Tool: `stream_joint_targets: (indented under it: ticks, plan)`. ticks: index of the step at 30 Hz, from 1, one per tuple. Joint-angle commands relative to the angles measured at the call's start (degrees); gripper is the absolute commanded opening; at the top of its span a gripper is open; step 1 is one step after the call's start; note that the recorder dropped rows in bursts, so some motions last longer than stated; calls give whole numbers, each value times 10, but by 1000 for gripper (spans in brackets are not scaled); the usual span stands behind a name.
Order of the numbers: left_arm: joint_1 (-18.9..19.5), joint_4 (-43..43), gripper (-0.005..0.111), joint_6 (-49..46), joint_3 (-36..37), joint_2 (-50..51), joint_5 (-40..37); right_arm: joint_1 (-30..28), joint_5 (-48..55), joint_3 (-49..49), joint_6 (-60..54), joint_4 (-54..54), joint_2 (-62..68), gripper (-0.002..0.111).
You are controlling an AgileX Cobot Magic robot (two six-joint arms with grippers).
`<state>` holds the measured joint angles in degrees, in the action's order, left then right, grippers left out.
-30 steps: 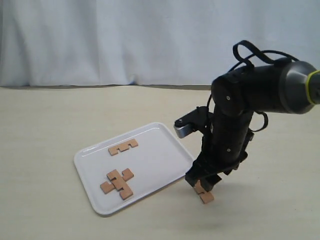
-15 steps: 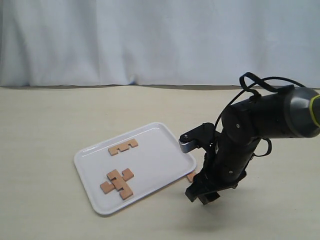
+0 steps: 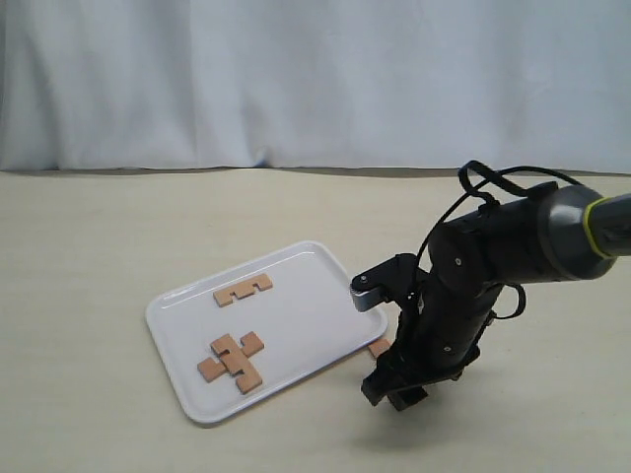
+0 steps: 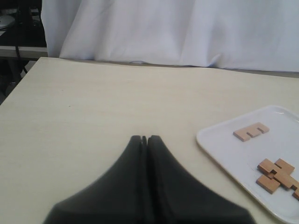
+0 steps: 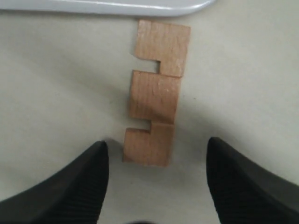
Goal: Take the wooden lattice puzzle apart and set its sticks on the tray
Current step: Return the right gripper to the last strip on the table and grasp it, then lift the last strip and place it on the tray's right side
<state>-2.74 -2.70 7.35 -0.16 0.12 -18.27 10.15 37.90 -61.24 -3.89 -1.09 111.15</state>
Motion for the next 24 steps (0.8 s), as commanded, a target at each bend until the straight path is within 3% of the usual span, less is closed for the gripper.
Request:
stream_joint_targets:
  ticks: [1, 6, 9, 14, 24]
  plan:
    - [1, 2, 0, 2, 2, -1, 6, -3, -4, 3, 0, 0, 13, 58]
    - [1, 2, 0, 2, 2, -1, 6, -3, -4, 3, 1, 0, 13, 52]
    - [1, 2, 0, 2, 2, -1, 6, -3, -4, 3, 1, 2, 13, 39]
    - [1, 2, 0, 2, 2, -1, 6, -3, 14, -1, 1, 2, 11, 5]
    - [1, 2, 0, 2, 2, -1, 6, -1, 140, -76, 0, -17, -103, 5]
